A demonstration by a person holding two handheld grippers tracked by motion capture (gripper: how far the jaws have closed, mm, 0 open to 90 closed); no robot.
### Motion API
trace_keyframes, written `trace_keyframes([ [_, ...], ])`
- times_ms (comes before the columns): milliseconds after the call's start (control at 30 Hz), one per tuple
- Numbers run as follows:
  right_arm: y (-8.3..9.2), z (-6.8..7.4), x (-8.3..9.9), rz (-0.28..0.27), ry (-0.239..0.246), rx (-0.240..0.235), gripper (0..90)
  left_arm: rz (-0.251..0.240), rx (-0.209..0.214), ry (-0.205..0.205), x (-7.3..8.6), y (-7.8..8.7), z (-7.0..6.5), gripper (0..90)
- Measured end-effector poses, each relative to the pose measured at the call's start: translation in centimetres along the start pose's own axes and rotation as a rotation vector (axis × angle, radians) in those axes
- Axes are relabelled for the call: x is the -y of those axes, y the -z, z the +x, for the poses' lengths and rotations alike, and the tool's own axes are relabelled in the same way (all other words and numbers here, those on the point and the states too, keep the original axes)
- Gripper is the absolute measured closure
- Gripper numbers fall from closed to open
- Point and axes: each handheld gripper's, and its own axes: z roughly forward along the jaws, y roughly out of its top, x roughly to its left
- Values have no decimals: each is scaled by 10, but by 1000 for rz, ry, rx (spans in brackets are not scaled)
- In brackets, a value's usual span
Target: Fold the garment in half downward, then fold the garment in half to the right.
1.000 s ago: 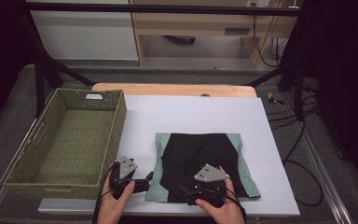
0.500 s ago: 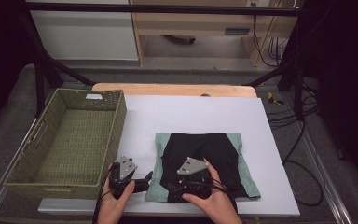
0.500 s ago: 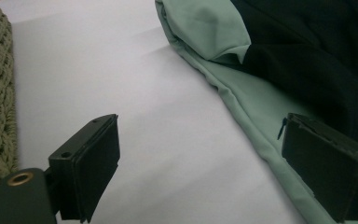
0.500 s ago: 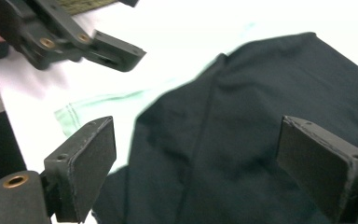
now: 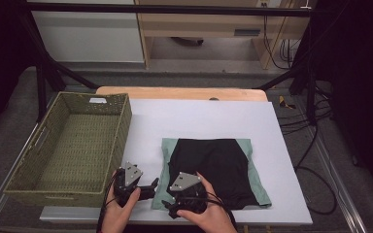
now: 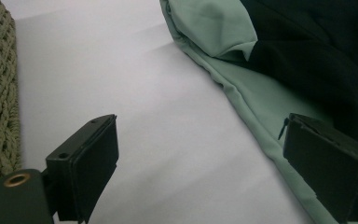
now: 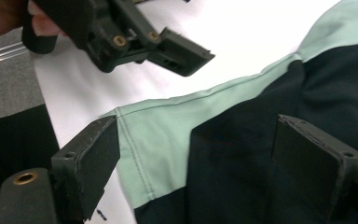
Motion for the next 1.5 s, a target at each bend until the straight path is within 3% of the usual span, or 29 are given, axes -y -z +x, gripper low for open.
trace_keyframes([
  [200, -8, 9, 2, 20, 20, -23, 153, -2, -1, -12, 0, 0, 1, 105],
  [533, -17, 19, 6, 46, 23, -22, 154, 0, -5, -10, 0, 1, 1, 105],
  [900, -29, 18, 14, 80, -20, -14, 150, 4, -12, -10, 1, -1, 2, 106],
  [1033, -37, 20, 11, 80, -42, 13, 112, 4, -14, -11, 1, -1, 2, 106],
  [1100, -35, 19, 11, 80, -45, 32, 142, -4, -10, -6, 0, 1, 2, 106],
  [1200, -30, 12, 13, 89, -57, 102, 171, -6, -6, -6, -1, 1, 2, 106],
  [1233, -29, 9, 14, 91, -71, 107, 178, -6, -6, -6, -1, 1, 2, 106],
  [1300, -29, 4, 16, 85, -107, 72, 214, -4, -7, -6, 0, 1, 2, 106],
  [1333, -29, 3, 16, 83, -103, 67, 236, -4, -6, -5, 0, 1, 2, 106],
  [1400, -28, 2, 16, 71, -109, 68, 370, -4, -3, -6, 0, 1, 2, 105],
  [1433, -28, 2, 16, 71, -109, 68, 370, -4, -3, -6, 0, 1, 2, 105],
  [1467, -26, -3, 17, 60, -117, 79, 530, -7, -1, -4, 0, 1, 2, 105],
  [1500, -26, -3, 17, 60, -117, 79, 530, -7, -1, -4, 0, 1, 2, 105],
])
